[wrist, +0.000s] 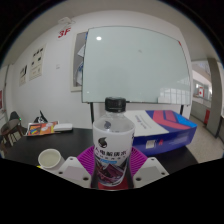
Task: Pour water
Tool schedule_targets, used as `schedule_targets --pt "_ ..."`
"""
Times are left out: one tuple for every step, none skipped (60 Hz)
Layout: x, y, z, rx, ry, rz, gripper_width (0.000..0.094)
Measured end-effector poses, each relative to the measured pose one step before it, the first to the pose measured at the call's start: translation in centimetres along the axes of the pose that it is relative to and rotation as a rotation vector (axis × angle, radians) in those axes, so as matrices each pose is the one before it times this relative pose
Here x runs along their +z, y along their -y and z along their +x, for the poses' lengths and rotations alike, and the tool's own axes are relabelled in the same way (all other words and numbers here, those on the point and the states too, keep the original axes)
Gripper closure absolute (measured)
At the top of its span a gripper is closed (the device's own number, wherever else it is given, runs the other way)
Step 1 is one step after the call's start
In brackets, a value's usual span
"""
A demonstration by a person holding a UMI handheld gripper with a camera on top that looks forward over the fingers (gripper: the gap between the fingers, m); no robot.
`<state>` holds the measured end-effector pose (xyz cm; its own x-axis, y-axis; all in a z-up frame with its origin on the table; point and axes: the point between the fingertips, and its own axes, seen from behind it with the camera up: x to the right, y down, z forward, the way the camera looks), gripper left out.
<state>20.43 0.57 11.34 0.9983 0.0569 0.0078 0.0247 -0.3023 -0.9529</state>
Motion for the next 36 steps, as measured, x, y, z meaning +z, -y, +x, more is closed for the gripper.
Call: schedule_targets --pt "0.173 -0.53 -0.011 0.0042 0.00187 -0.00506 0.0536" --pt "0.166 -0.473 0.038 0.0007 -0.00084 -0.00361 0.0537" --pt "0.175 -0.437 0.058 -0.0027 -0.00082 -0.00255 0.0538" --pt "0.152 -0.449 0.001 -0.0042 0.00082 -0.00276 0.0536" --pt "0.143 -0.488 0.001 -0.003 0.00097 -0.00375 0.0538" --pt "0.103 -0.46 -0.004 -0.0006 -0.00029 -0.00439 0.0536" --pt "0.06 -0.261 0.105 -0.0001 -0.00102 -0.00673 0.0536" --pt "0.169 -0.532 0.007 0.0001 -0.00146 -0.00313 0.0539" --pt "0.09 -0.485 -0.037 -0.0004 0.00201 -0.00495 0.0537" --pt "0.112 -0.517 -0.014 0.0012 0.0018 -0.00672 0.0537" --pt "-0.05 -0.616 0.008 0.0011 -0.0004 -0.01189 0.0524" --pt "-0.016 0.74 0.01 -0.002 -0.00059 0.0408 0.0534" --pt "-0.027 -0.146 0.143 -0.0113 -0.00658 0.00501 0.0535" --pt "-0.045 -0.319 0.179 -0.0142 -0.00651 -0.00422 0.053" --pt "-0.023 0.327 0.083 -0.009 0.00347 0.01551 0.0536" --pt "0.037 -0.149 -0.058 -0.0045 0.00068 -0.00312 0.0531" --pt "0.003 0.043 0.003 0.0003 -0.00047 0.00755 0.0527" --pt "0.001 0.036 -0.033 0.0024 -0.00109 0.00107 0.0522" --pt "-0.001 -0.033 0.008 0.0026 -0.00143 0.00003 0.0515" --pt "0.013 0.048 -0.007 0.0016 -0.0007 0.00357 0.0507" --pt "-0.003 -0.036 -0.004 0.0003 -0.00023 -0.00069 0.0491" --pt "-0.018 0.016 -0.004 -0.0014 -0.00053 0.00111 0.0474" --pt "-0.024 -0.008 -0.001 -0.003 -0.00052 -0.00011 0.0444" --pt "-0.009 -0.026 -0.016 -0.0026 0.0001 -0.00064 0.0426" --pt "-0.012 0.007 0.009 -0.0037 -0.00033 -0.00226 0.0409" --pt "-0.045 -0.077 0.085 -0.0037 -0.00074 -0.00541 0.0388" --pt "-0.008 -0.176 0.044 -0.0034 -0.0029 -0.01035 0.0362" --pt "-0.02 -0.278 0.037 -0.0022 -0.0023 -0.01468 0.0321" --pt "-0.085 -0.236 -0.004 -0.0014 -0.00121 -0.01605 0.0258" --pt "-0.056 -0.278 -0.033 -0.0003 0.0002 -0.01502 0.0196" --pt "-0.063 -0.245 -0.057 0.0001 0.0018 -0.01281 0.0133" --pt "-0.081 -0.201 -0.113 -0.0004 0.00239 -0.01159 0.007" --pt "-0.091 -0.198 -0.029 -0.0002 -0.00187 -0.01091 0.01" --pt "-0.13 -0.175 0.049 -0.0018 -0.00553 -0.00987 0.0123" --pt "-0.153 -0.094 0.077 -0.002 -0.00695 -0.00623 0.0127" --pt "-0.2 -0.063 0.072 -0.0018 -0.0067 -0.00461 0.0115"
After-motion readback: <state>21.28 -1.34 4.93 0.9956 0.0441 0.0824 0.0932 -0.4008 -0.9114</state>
